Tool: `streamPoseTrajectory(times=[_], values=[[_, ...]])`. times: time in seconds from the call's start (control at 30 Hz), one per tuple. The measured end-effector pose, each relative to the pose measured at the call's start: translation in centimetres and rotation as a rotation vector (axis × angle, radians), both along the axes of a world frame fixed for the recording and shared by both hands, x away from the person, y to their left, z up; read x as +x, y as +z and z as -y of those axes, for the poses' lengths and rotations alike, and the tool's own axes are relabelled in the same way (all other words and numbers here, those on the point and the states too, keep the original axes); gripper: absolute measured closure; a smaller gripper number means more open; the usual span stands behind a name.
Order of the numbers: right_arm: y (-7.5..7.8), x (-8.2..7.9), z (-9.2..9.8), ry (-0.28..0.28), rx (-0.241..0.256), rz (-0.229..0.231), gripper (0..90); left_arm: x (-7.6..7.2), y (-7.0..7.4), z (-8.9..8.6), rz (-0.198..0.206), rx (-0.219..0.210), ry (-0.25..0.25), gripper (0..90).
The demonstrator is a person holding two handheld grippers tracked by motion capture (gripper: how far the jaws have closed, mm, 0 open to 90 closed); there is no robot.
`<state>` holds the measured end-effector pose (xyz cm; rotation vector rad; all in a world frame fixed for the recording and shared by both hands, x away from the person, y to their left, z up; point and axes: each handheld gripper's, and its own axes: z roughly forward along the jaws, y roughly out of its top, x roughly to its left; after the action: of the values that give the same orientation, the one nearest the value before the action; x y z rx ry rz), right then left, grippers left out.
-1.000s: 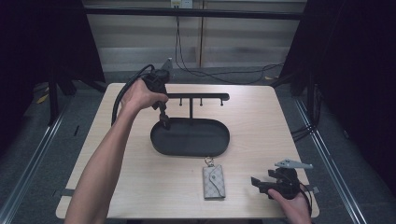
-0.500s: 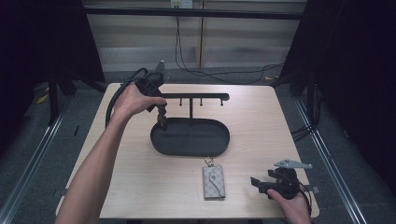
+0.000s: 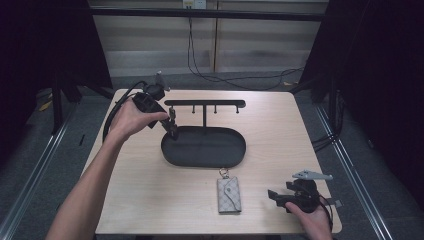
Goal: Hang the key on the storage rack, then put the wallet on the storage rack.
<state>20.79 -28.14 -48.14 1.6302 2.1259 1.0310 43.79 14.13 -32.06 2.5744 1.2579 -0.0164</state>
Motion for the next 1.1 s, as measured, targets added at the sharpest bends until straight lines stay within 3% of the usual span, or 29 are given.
streamPoseTrajectory(times=[0.23, 0.3, 0.43, 0.6, 0.7, 0.77, 0.87, 0.97, 1.03, 1.1], values=[[0.0, 0.0, -0.2, 0.008, -0.007, -0.007, 17.4, -1.6, -1.3, -1.2, 0.043, -0.073, -0.015, 38.2], [0.0, 0.0, -0.3, 0.007, -0.007, -0.006, 17.4, -2.4, -1.6, -1.8, 0.103, -0.101, 0.014, 38.0], [-0.1, 0.1, -0.2, -0.002, -0.004, -0.005, 17.4, -3.3, -2.3, -2.1, 0.092, -0.109, -0.022, 34.5], [-0.1, 0.1, -0.2, 0.002, -0.006, -0.004, 17.4, -3.8, -3.4, -2.6, 0.080, -0.165, -0.043, 28.6], [0.0, 0.1, -0.1, -0.007, -0.002, -0.010, 17.4, -4.3, -4.3, -2.8, 0.064, -0.206, -0.082, 18.1], [0.0, 0.1, -0.1, -0.008, -0.001, -0.009, 17.4, -4.8, -4.8, -2.9, 0.074, -0.208, -0.092, 21.6], [0.0, 0.1, -0.2, -0.004, -0.001, -0.005, 17.4, -5.8, -5.3, -3.4, 0.092, -0.232, -0.093, 15.8], [0.0, 0.2, -0.3, 0.002, -0.011, -0.006, 17.4, -6.8, -5.9, -4.0, 0.112, -0.231, -0.085, 17.4], [0.0, 0.1, -0.2, -0.004, -0.014, -0.006, 17.5, -7.5, -6.4, -4.5, 0.140, -0.250, -0.097, 17.3], [0.0, 0.0, -0.1, -0.009, -0.009, -0.001, 17.5, -8.1, -7.0, -4.9, 0.141, -0.269, -0.091, 17.3]])
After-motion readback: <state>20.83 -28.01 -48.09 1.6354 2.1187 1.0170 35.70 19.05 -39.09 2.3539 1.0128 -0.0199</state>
